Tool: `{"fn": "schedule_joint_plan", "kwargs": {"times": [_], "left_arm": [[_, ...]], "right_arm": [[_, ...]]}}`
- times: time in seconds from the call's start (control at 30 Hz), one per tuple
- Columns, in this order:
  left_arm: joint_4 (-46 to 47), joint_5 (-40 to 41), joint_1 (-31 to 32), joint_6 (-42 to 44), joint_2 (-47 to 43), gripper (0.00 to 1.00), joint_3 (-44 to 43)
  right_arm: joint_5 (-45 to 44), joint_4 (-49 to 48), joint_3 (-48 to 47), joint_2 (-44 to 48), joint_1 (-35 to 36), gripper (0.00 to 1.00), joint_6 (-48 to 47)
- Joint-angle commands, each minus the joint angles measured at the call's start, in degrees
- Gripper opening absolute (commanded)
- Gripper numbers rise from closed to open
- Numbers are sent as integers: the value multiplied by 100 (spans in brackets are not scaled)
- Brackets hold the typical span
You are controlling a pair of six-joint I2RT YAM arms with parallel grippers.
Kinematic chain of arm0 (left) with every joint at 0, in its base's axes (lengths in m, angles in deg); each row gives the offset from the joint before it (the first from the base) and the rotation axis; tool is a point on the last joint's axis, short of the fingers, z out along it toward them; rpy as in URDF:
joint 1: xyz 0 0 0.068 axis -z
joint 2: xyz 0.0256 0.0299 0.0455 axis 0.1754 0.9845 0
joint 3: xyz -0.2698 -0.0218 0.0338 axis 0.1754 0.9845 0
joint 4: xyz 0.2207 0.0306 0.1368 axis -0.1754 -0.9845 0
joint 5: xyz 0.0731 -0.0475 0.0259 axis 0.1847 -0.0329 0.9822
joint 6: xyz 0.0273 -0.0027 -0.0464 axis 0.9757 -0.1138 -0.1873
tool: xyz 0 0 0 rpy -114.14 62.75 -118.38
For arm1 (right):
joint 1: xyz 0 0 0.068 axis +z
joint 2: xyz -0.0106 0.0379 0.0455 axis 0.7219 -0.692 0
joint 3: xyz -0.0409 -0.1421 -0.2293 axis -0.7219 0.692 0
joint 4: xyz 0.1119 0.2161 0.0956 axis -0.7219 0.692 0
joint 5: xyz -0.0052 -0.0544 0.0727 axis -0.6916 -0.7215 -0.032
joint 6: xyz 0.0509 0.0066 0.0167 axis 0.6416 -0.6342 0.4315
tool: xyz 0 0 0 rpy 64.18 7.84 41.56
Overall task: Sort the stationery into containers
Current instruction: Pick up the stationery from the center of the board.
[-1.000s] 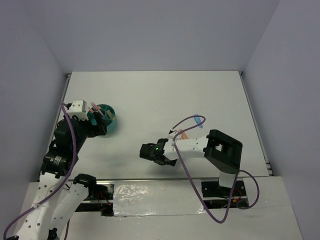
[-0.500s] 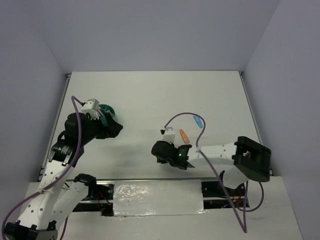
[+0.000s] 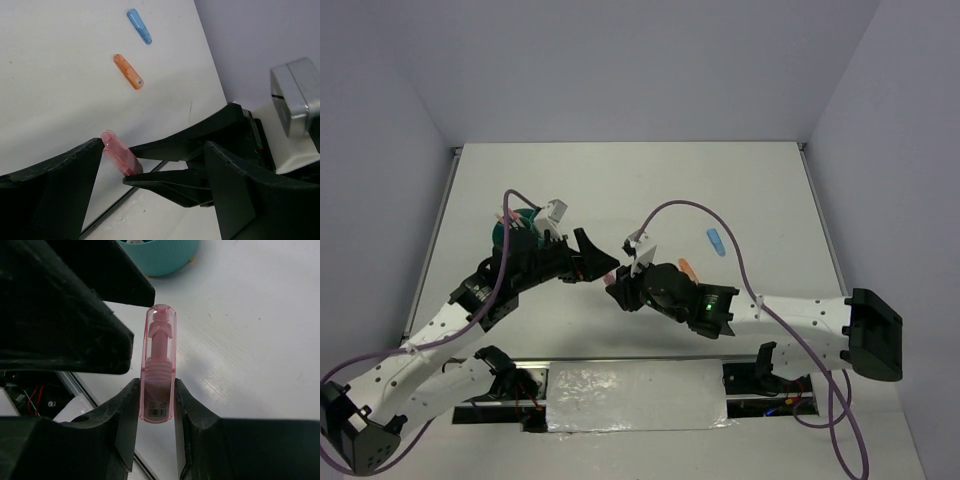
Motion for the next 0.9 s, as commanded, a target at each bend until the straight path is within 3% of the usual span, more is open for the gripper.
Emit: {"fn": "schedule_joint_plan", "kwargs": {"times": [0.0,0.33,0.43,0.47,0.6,0.67,0.73,0.8,0.83,0.87], "left_arm": [[117,538,202,-211,144,94,-263],[-86,979,255,-202,233,89,-324],[134,856,255,-281,223,64,-333],[161,777,255,-299,276,48,-350],[170,689,307,-273,426,21,-508],[117,645,334,-211,504,0,-596],[-137,723,343,-36,531,0,-675],[-662,1371,343,296,540,0,-1008],[-1413,1905,334,420,583,0,-1166],[-1786,2458,308,561,610,0,-1525]], "right_arm": [[-74,-661,47,451,75,0,-402],[-101,-934,259,751,101,0,-551],[-109,-996,242,680,110,0,-578],[-153,-952,172,645,110,0,-587],[-241,-881,-48,426,110,0,-692],[-354,-838,-170,338,101,0,-736],[-460,-741,-293,294,102,2,-728],[-540,-688,-286,346,58,41,-675],[-557,-645,-164,546,23,59,-631],[-584,-635,-58,705,-30,84,-596]]}}
